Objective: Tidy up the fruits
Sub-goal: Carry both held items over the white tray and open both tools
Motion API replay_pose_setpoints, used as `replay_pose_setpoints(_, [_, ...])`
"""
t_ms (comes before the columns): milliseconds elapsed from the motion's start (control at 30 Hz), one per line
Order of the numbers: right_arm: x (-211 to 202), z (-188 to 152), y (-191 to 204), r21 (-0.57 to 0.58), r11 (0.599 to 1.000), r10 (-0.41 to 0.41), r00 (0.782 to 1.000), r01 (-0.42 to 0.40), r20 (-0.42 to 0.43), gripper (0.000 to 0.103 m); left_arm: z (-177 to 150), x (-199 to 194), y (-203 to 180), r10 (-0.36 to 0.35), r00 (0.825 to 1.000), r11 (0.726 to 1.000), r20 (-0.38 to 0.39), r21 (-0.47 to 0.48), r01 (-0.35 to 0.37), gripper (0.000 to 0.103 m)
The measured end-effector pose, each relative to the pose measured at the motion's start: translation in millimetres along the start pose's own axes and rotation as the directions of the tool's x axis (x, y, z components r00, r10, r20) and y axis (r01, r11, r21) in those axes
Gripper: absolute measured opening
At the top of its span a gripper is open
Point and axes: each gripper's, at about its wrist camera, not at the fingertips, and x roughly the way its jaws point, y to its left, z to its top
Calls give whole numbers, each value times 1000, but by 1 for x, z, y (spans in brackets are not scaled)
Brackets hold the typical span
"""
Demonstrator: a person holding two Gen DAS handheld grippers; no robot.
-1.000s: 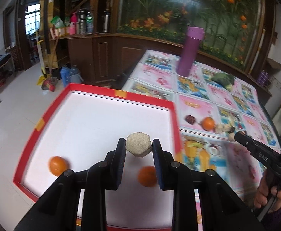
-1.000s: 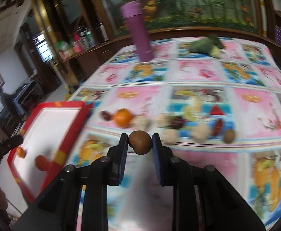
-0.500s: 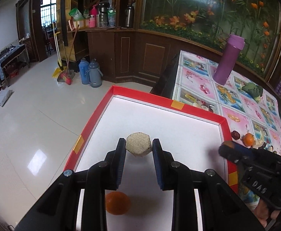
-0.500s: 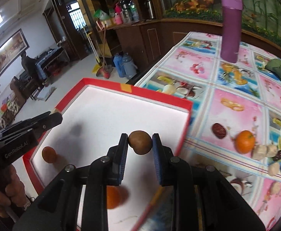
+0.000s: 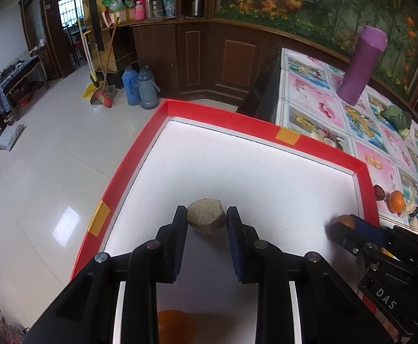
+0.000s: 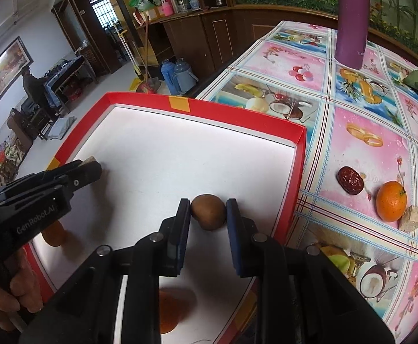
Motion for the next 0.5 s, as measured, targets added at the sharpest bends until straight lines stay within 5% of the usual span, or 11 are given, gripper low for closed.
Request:
replay_pose_setpoints(133, [1,2,2,-18,1000,-2,1000,2,-13,28,0,4,-3,4,999,1000,-32,7,-4,32])
replay_pose_setpoints(267, [2,2,2,-32,999,2,999,-4,-33,29,0,5,-7,16,999,1000,-47,9,-16,69])
replay_pose_setpoints(500, [-25,0,-21,54,992,112,993,-113,24,33,-4,-6,-9,35,999,999,-32,-7,-35,70])
